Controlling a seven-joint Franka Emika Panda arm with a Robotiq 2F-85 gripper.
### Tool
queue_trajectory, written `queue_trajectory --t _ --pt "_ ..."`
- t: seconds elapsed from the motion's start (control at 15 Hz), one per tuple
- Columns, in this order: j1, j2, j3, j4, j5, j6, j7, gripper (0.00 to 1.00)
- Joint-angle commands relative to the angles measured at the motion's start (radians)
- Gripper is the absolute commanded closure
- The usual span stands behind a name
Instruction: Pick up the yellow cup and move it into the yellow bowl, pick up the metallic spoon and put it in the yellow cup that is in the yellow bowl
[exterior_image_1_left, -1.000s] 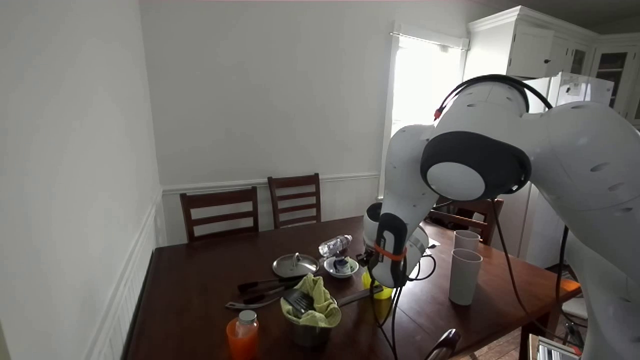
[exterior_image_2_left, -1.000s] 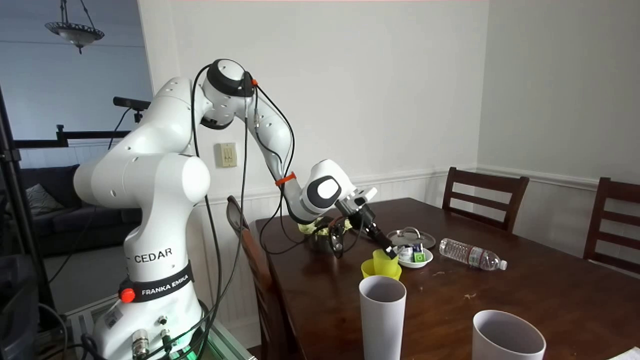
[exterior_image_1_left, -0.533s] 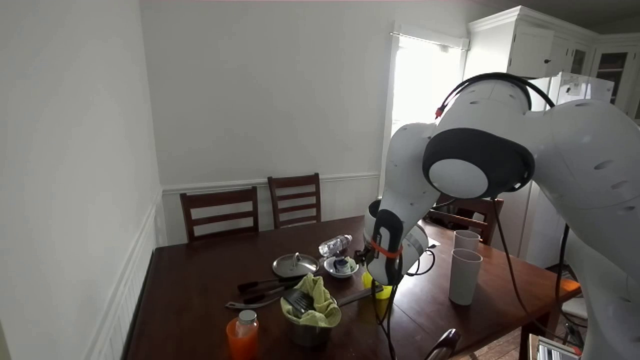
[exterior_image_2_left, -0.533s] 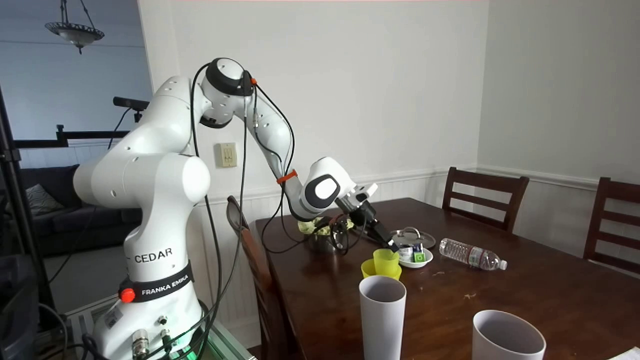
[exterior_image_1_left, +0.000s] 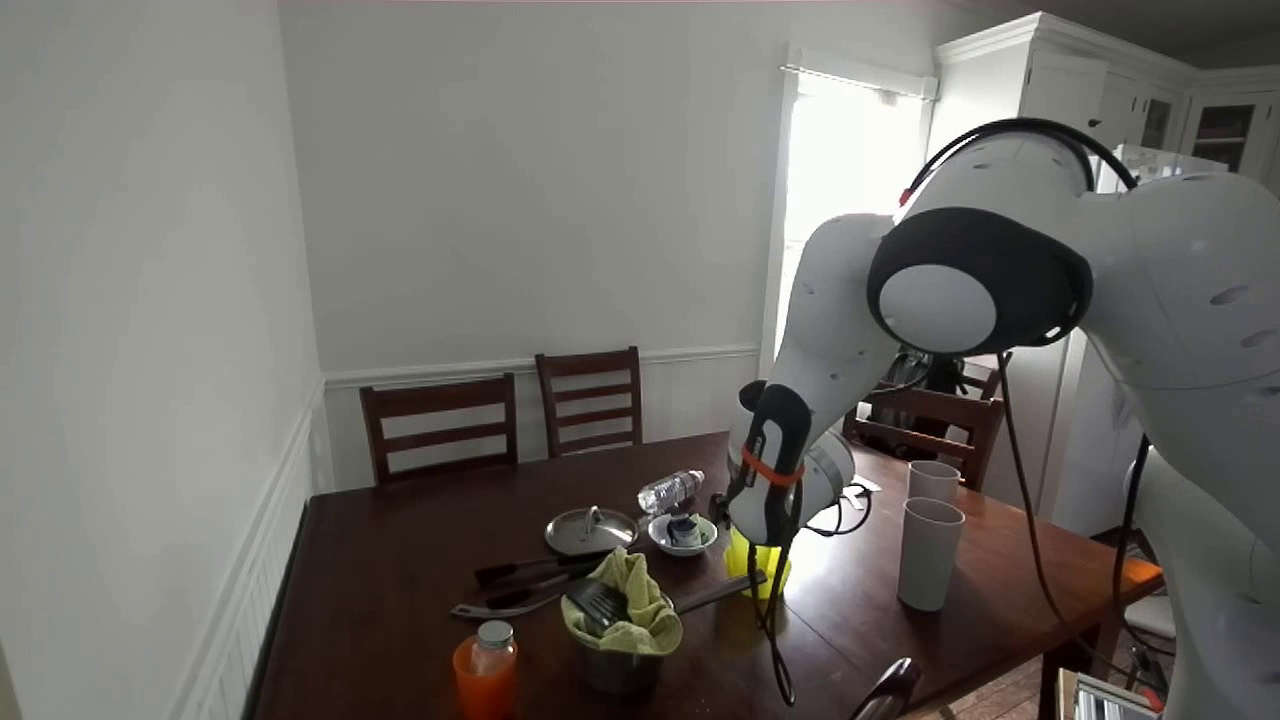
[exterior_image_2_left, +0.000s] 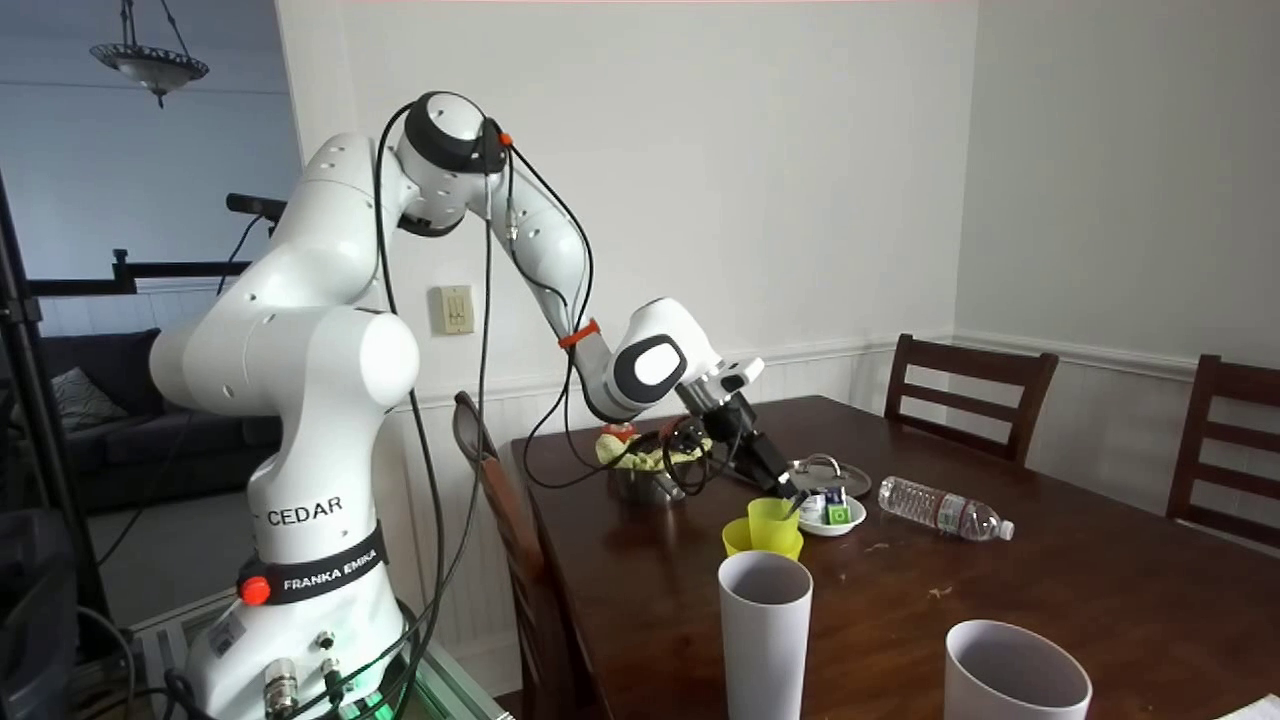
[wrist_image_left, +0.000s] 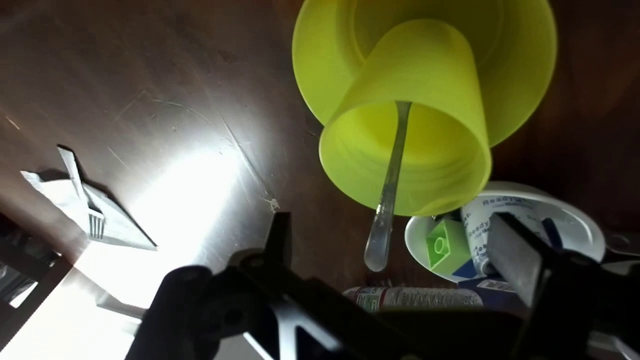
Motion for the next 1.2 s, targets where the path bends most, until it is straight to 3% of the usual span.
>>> queue_trajectory --t 0.0,0.2,0.47,0.8,1.0,1.13 --pt "-0.041 -0.154 -0.007 0.013 -0.053 -0.155 -0.079 0.0" --pt "-0.062 -0.249 -0.024 0.059 -0.122 -0.325 -0.079 0.0" --pt "-0.157 -0.37 0.035 0.147 -0.246 -0.541 -0.055 0.0" --pt "-0.391 -0.475 0.274 0.238 -0.278 -0.751 -0.042 0.0" --pt "-0.529 -0.499 0.417 0.26 -0.276 -0.795 -0.043 0.0" --pt "-0.608 -0.479 0.497 0.26 -0.282 -0.757 -0.034 0.0"
